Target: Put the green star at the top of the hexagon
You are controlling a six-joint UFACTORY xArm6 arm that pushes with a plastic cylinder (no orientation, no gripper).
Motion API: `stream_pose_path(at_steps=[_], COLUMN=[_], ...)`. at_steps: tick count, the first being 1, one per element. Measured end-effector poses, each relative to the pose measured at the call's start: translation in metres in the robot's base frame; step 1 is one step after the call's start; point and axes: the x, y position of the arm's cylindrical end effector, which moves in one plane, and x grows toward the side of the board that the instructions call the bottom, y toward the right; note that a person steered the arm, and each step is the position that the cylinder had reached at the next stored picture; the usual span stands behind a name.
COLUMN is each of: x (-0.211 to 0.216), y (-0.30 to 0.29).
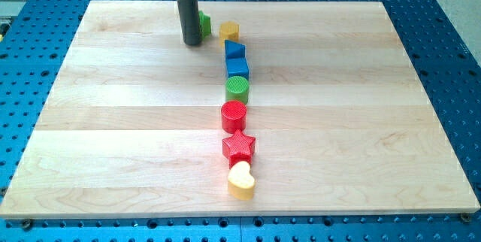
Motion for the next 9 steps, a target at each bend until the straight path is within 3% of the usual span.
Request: stream_pose_path(at_steps=[3, 5, 9], x=[-0.004, -0.032, -0.036], y=[-0.059, -0.046, 0.026])
